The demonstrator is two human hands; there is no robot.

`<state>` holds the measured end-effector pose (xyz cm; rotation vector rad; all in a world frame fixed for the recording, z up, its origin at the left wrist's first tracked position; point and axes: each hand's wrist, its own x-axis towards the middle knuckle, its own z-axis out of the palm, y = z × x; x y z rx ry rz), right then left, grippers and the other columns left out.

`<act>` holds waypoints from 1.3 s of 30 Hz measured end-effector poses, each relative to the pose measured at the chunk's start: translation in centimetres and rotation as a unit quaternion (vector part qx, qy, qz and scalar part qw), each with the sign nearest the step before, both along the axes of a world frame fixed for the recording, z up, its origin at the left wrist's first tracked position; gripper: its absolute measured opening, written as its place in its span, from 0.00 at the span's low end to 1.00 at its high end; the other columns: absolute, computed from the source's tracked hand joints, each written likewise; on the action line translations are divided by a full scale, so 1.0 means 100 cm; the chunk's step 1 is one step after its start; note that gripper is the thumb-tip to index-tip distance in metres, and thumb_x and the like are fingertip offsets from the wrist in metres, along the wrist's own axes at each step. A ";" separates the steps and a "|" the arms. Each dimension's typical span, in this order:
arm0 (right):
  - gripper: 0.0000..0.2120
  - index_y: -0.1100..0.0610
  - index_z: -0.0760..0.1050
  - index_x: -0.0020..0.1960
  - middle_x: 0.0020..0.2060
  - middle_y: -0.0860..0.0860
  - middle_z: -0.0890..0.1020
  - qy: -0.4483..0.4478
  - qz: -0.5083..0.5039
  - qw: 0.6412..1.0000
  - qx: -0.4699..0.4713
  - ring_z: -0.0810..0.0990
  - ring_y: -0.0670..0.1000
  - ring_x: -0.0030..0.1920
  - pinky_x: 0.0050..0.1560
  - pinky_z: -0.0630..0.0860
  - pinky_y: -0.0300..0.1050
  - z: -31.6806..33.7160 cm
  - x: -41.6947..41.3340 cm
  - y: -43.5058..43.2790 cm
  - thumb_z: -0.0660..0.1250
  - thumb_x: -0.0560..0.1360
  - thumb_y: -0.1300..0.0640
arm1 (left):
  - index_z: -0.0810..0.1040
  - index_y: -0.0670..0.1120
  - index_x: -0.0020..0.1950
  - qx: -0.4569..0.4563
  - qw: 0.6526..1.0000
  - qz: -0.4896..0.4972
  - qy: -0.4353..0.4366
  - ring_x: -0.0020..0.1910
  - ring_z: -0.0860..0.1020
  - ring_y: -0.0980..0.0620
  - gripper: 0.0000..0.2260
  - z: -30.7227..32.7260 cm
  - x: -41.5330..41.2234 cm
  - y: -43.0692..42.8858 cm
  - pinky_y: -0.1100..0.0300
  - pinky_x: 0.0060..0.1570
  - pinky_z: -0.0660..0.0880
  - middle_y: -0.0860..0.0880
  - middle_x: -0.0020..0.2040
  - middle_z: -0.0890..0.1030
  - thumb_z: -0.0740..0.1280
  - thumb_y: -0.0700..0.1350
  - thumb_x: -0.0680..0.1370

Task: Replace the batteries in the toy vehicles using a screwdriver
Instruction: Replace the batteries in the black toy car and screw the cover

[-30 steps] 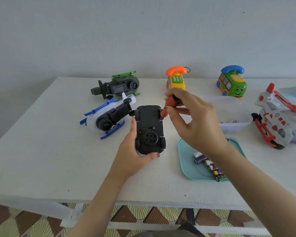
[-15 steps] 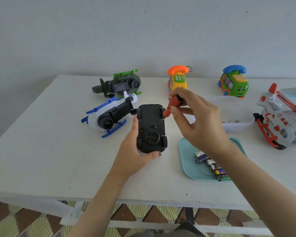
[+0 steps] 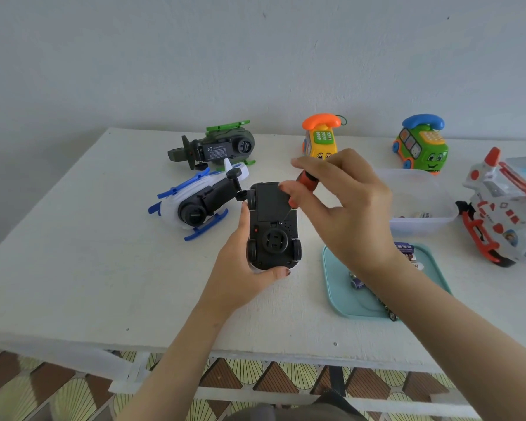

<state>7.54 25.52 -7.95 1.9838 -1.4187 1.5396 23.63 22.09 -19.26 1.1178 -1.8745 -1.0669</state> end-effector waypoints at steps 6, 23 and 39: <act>0.10 0.65 0.78 0.54 0.41 0.53 0.82 -0.037 0.042 0.998 0.030 0.82 0.49 0.42 0.49 0.79 0.43 -0.002 0.003 0.003 0.70 0.74 0.64 | 0.40 0.65 0.70 0.001 1.000 -0.002 -0.015 0.55 0.66 0.82 0.52 0.000 0.000 0.000 0.84 0.50 0.61 0.84 0.51 0.68 0.79 0.42 0.68; 0.11 0.65 0.79 0.56 0.43 0.53 0.83 -0.038 0.041 0.997 0.044 0.79 0.46 0.45 0.51 0.72 0.30 0.005 -0.003 -0.003 0.69 0.74 0.66 | 0.41 0.64 0.71 0.007 1.000 0.001 -0.008 0.55 0.65 0.83 0.52 -0.003 0.000 -0.001 0.85 0.51 0.59 0.80 0.54 0.67 0.79 0.43 0.67; 0.13 0.65 0.78 0.59 0.48 0.49 0.80 -0.021 0.119 0.990 0.070 0.81 0.48 0.48 0.55 0.76 0.39 0.005 0.000 -0.003 0.65 0.76 0.68 | 0.42 0.68 0.68 -0.006 1.000 -0.002 -0.010 0.55 0.67 0.82 0.51 0.001 -0.002 0.001 0.84 0.50 0.61 0.86 0.52 0.66 0.78 0.40 0.68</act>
